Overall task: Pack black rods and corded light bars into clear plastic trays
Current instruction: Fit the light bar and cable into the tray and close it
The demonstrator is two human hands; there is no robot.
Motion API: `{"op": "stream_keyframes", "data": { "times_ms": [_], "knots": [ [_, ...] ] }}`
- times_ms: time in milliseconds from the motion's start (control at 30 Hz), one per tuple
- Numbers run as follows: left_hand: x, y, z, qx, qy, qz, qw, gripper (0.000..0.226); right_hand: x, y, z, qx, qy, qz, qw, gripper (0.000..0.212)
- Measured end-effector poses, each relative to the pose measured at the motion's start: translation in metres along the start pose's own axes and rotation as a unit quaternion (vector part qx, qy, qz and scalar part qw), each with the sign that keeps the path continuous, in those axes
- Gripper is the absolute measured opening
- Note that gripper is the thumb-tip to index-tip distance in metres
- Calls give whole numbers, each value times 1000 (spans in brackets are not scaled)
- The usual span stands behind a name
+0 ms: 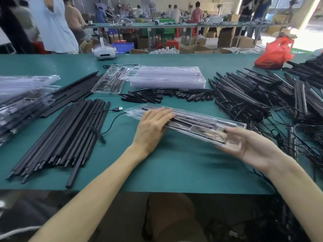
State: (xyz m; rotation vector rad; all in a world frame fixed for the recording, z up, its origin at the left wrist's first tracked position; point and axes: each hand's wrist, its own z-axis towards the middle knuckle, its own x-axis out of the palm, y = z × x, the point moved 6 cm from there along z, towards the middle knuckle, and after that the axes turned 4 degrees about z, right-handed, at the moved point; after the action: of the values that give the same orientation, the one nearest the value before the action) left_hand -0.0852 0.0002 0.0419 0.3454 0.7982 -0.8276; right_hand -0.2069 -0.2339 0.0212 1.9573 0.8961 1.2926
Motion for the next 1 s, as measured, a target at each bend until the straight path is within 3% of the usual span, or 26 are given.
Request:
{"op": "stream_keyframes", "data": {
  "times_ms": [67,200,333,467,633,700,833,900,1000],
  "knots": [
    [5,11,-1,-70,20,19,997,52,11,-10,-2,2,28,20,999,13],
    [0,23,-4,-150,-36,40,987,60,32,-29,-5,-16,24,56,998,16],
    [-17,35,-11,-259,-126,-88,953,100,59,-46,-11,-17,47,103,993,18],
    [-20,51,-18,-332,-196,-128,914,83,82,-49,-11,-31,70,137,988,25],
    [-4,63,-20,-419,-126,-170,883,68,97,-49,-6,-32,74,193,978,27],
    [3,62,-21,-405,-77,-145,899,59,103,-49,-6,-31,92,202,975,25],
    [24,39,-12,-253,88,32,963,38,116,-48,0,-20,119,214,969,30],
    [32,34,-8,-211,124,67,967,31,125,-46,9,-16,119,216,969,27],
    [36,37,-6,-203,129,72,968,29,149,-34,25,-9,130,222,966,44]
  ]
}}
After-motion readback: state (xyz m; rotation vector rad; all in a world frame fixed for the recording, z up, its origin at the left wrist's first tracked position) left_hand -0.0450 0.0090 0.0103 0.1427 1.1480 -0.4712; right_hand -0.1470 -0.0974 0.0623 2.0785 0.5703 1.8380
